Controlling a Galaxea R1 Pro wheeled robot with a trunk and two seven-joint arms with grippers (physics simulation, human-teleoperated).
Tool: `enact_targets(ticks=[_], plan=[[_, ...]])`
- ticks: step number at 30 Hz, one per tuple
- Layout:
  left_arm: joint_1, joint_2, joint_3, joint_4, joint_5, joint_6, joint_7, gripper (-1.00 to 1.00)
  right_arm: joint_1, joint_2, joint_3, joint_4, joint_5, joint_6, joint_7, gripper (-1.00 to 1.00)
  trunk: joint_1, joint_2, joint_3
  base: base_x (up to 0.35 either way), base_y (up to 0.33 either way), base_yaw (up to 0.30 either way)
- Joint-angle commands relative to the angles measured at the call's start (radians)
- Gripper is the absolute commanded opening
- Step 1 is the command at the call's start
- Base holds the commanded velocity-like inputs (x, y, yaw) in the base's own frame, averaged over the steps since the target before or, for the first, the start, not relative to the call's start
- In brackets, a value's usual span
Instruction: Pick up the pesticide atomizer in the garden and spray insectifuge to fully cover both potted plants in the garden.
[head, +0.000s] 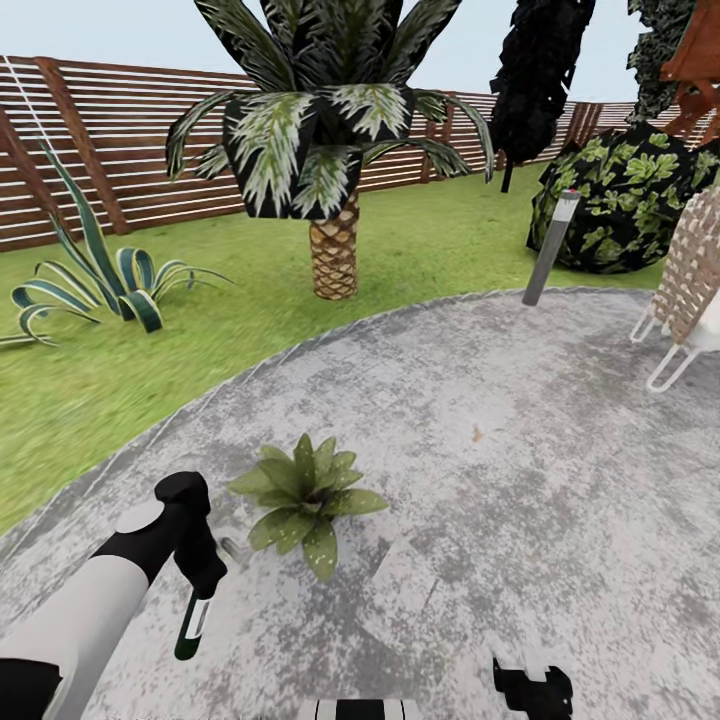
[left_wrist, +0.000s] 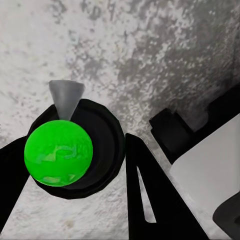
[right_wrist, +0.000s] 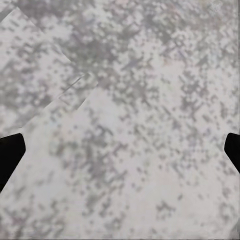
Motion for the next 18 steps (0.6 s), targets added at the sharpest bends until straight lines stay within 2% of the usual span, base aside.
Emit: enact_targets(ticks=[1,7,11,12,14,18], plan=[[0.0,0.002,-0.004,-0.002,-0.006,0.011,-0.009,-1.0,-0.001,0.0,0.009,0.0,-0.006,-0.002,-0.004,1.0,-0.001,0.0,-0.001,-0.166,0.263,-0.159],[0.0,0.004,-0.006,-0.002,-0.012,0.011,-0.009,-1.0,-0.001,-0.001,0.009,0.002,-0.002,-0.003,0.0,1.0,-0.001,0.0,-0.001,0.056,0.276,-0.024],[0.0,0.02,0.005,-0.001,-0.012,0.011,0.024,-1.0,-0.001,-0.001,0.01,0.003,0.001,-0.003,0.001,1.0,-0.001,0.0,-0.001,0.026,0.047,-0.001],[-0.002,0.024,0.023,-0.001,-0.012,0.011,0.025,-1.0,-0.001,-0.001,0.01,0.003,0.001,-0.003,0.001,1.0,-0.001,0.0,-0.001,0.003,0.006,0.0],[-0.01,0.022,0.045,-0.001,-0.012,0.01,0.026,-1.0,-0.001,-0.001,0.01,0.003,0.001,-0.003,0.001,1.0,-0.001,0.0,-0.001,0.001,0.002,0.0],[-0.012,0.01,0.051,-0.001,-0.012,0.01,0.026,-1.0,-0.001,-0.001,0.01,0.003,0.001,-0.003,-0.001,1.0,-0.001,0.0,-0.001,0.093,0.098,0.0]])
